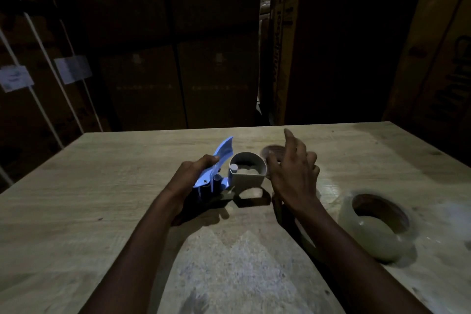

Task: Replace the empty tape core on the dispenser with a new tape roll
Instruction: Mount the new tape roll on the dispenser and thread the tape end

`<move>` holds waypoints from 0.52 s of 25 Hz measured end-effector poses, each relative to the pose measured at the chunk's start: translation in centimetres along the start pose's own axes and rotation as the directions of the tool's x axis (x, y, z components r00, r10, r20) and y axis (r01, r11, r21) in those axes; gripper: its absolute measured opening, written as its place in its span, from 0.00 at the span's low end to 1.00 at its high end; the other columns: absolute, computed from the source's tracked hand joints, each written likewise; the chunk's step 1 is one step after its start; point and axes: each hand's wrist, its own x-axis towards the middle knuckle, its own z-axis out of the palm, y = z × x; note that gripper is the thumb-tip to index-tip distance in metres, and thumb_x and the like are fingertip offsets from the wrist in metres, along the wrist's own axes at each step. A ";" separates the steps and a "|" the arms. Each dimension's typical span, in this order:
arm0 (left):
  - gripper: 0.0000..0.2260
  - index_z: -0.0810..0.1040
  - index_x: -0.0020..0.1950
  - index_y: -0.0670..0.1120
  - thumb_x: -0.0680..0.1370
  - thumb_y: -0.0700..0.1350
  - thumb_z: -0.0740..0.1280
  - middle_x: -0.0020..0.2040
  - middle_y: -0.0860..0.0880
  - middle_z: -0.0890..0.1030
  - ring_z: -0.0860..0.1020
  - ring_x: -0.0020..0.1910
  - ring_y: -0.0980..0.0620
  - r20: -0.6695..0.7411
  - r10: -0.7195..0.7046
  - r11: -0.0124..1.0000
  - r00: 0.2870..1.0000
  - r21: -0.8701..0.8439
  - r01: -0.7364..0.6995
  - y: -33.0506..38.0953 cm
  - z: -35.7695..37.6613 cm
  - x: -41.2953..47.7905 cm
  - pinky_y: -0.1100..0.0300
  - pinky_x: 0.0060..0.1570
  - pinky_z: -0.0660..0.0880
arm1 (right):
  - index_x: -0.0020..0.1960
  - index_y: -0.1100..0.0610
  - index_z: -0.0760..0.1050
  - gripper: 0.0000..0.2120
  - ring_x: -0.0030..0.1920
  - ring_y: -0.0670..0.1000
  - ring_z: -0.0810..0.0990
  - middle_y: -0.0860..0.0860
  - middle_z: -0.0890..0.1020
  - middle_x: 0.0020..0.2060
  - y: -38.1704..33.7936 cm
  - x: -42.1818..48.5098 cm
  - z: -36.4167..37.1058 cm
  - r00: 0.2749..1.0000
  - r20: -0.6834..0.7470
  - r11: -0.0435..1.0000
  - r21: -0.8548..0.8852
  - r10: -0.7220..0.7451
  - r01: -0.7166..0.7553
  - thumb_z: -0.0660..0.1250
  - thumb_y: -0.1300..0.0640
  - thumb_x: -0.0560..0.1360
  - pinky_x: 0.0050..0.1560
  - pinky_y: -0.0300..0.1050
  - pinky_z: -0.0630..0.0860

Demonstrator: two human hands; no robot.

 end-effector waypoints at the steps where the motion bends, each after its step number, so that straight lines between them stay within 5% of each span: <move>1: 0.19 0.83 0.46 0.37 0.71 0.54 0.70 0.39 0.40 0.83 0.80 0.37 0.45 0.029 -0.005 0.999 1.000 0.052 0.003 0.1 0.1 -0.2 0.58 0.41 0.74 | 0.74 0.48 0.54 0.28 0.65 0.59 0.65 0.54 0.65 0.71 -0.4 -0.2 -0.3 0.999 -0.011 0.999 0.035 -0.030 0.030 0.57 0.45 0.76 0.60 0.55 0.64; 4: 0.12 0.84 0.40 0.40 0.74 0.49 0.69 0.38 0.42 0.82 0.78 0.32 0.52 0.078 0.082 0.944 0.994 0.312 -0.103 0.2 0.6 -0.4 0.62 0.35 0.71 | 0.70 0.48 0.61 0.24 0.63 0.57 0.68 0.52 0.72 0.65 -1.0 -1.0 -0.9 0.995 0.034 0.993 0.079 -0.089 0.086 0.59 0.47 0.75 0.57 0.54 0.66; 7: 0.22 0.85 0.41 0.40 0.67 0.59 0.69 0.40 0.37 0.83 0.77 0.36 0.48 0.089 0.147 0.856 0.985 0.487 -0.172 0.0 1.0 -0.2 0.57 0.40 0.68 | 0.65 0.49 0.69 0.20 0.61 0.56 0.71 0.51 0.76 0.62 -1.0 -1.6 -1.1 0.990 0.068 0.992 0.052 -0.122 0.119 0.60 0.47 0.73 0.55 0.54 0.71; 13: 0.12 0.85 0.40 0.47 0.73 0.52 0.66 0.39 0.45 0.85 0.82 0.40 0.46 -0.006 0.353 0.547 0.936 0.813 -0.201 0.5 2.9 -1.4 0.55 0.39 0.74 | 0.54 0.47 0.76 0.13 0.47 0.53 0.80 0.50 0.82 0.50 -1.4 -2.2 -4.7 0.973 0.195 0.992 0.051 -0.126 0.118 0.62 0.45 0.72 0.46 0.49 0.77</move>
